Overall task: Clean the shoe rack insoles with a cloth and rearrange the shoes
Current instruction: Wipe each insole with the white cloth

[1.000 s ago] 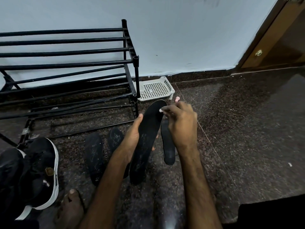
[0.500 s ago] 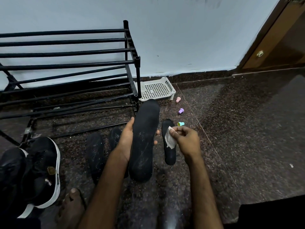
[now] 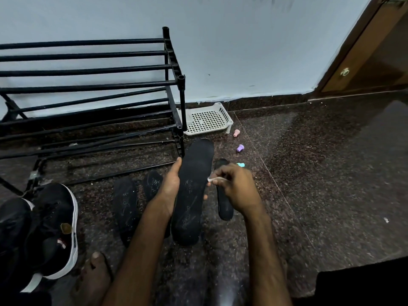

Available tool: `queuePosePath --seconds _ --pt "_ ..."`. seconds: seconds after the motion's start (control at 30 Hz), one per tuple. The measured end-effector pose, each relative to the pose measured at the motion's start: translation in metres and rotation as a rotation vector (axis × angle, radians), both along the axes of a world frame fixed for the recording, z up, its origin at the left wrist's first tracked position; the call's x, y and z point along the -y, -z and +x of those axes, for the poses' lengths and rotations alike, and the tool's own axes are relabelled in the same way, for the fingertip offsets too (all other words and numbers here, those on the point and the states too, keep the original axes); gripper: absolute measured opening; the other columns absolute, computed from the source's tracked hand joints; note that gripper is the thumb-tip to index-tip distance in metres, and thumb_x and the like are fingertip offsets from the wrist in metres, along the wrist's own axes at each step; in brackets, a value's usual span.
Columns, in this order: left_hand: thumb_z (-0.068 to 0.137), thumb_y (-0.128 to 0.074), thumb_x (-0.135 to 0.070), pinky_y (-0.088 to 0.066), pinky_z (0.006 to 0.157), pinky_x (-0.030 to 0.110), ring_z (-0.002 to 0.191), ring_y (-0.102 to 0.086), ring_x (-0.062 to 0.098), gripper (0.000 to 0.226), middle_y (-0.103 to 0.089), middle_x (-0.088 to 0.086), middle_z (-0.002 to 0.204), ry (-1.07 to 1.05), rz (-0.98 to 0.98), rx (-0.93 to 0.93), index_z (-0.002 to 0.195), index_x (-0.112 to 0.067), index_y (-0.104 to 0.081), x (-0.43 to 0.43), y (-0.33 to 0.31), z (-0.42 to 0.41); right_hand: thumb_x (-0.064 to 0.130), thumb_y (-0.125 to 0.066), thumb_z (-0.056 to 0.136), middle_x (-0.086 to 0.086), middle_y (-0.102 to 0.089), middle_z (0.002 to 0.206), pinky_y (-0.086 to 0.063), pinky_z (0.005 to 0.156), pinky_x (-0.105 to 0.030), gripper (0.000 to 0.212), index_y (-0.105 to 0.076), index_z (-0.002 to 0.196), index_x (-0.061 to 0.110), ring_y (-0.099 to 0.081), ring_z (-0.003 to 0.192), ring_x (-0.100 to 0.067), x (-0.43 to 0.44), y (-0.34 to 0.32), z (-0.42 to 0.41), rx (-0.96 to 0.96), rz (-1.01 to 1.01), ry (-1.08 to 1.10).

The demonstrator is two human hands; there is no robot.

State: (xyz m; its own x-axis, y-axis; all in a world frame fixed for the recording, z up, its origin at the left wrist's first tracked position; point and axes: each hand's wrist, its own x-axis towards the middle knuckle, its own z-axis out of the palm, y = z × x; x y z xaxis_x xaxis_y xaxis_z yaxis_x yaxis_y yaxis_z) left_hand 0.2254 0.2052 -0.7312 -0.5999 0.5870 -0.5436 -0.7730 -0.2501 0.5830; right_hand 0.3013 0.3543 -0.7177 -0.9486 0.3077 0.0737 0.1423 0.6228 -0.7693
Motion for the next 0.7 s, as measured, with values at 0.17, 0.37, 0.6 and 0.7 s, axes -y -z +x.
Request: queuePosePath --seconds 0.17,0.37,0.6,0.7 --pt "0.099 -0.029 -0.061 -0.057 0.046 0.037 0.060 -0.070 0.028 0.076 -0.073 0.015 0.078 -0.028 0.016 -0.008 0.082 -0.007 -0.080 0.003 0.006 -0.002 0.010 -0.076 0.083 0.010 -0.068 0.069 -0.043 0.058 -0.009 0.010 -0.073 0.077 0.017 -0.057 0.058 0.009 -0.010 0.008 0.005 0.130 -0.077 0.040" --pt "0.100 -0.027 -0.059 -0.057 0.046 0.039 0.063 -0.071 0.028 0.078 -0.074 0.015 0.080 -0.014 0.067 -0.016 0.080 -0.007 -0.081 0.003 0.004 -0.002 0.014 -0.071 0.089 0.006 -0.069 0.066 -0.051 0.064 -0.027 0.009 -0.073 0.080 0.014 -0.062 0.062 -0.004 -0.001 0.015 -0.003 0.031 -0.491 0.272" --pt "0.096 -0.029 -0.065 -0.057 0.051 0.039 0.067 -0.069 0.031 0.079 -0.069 0.023 0.085 0.098 0.110 -0.017 0.100 -0.001 -0.076 0.007 -0.001 0.002 0.008 -0.066 0.092 -0.026 -0.066 0.076 -0.052 0.074 -0.058 0.016 -0.069 0.079 -0.001 -0.058 0.060 -0.027 0.017 0.008 -0.009 0.035 -0.945 0.273" --pt "0.095 -0.030 -0.066 -0.059 0.055 0.043 0.070 -0.070 0.030 0.077 -0.071 0.019 0.089 0.135 0.135 -0.037 0.102 -0.005 -0.077 0.010 -0.003 0.004 0.003 -0.064 0.091 -0.026 -0.062 0.070 -0.049 0.060 -0.047 0.021 -0.066 0.070 0.000 -0.052 0.047 -0.023 0.017 0.001 -0.011 0.016 -1.011 0.274"
